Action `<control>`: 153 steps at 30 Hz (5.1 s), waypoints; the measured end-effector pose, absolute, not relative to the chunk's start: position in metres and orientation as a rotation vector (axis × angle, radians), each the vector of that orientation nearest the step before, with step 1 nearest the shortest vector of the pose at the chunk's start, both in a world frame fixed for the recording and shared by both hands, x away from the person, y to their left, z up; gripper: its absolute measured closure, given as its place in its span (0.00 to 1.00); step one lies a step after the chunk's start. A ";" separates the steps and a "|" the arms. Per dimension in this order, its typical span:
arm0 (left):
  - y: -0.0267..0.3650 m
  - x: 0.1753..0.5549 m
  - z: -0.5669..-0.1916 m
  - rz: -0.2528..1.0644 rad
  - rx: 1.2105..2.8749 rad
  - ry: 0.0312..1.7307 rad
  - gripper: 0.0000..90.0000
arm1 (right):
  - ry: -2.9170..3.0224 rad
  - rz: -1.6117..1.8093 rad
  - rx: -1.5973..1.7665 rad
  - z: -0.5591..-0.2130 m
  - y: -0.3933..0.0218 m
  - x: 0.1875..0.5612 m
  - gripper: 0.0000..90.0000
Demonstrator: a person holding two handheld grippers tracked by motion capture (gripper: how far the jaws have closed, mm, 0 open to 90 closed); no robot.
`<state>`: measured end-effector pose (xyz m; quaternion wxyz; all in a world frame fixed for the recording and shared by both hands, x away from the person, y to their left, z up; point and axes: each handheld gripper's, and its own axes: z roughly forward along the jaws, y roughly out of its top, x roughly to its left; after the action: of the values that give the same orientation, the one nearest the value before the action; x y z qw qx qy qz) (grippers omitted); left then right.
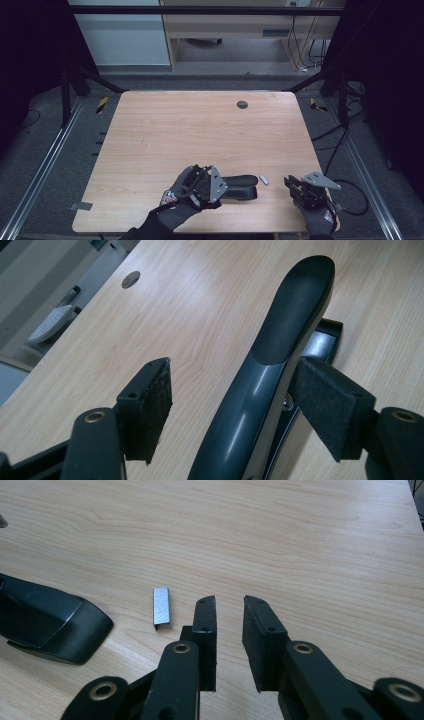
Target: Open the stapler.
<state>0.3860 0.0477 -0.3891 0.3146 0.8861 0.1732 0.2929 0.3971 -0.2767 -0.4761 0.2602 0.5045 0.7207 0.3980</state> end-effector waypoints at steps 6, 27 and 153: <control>0.040 0.385 -0.389 0.780 2.350 0.437 0.33 | 1.942 1.076 1.370 -0.476 -0.277 0.397 0.81; 0.011 0.384 -0.395 0.820 2.417 0.361 0.33 | 1.951 1.074 1.367 -0.477 -0.276 0.398 0.76; -0.030 0.386 -0.454 1.230 2.453 0.169 0.59 | 2.104 1.180 1.257 -0.480 -0.238 0.395 1.00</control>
<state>0.3861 -0.0296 -0.4544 0.1949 0.8751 0.0603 0.4388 0.3954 -0.2376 -0.4800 0.2095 0.4519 0.7563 0.4241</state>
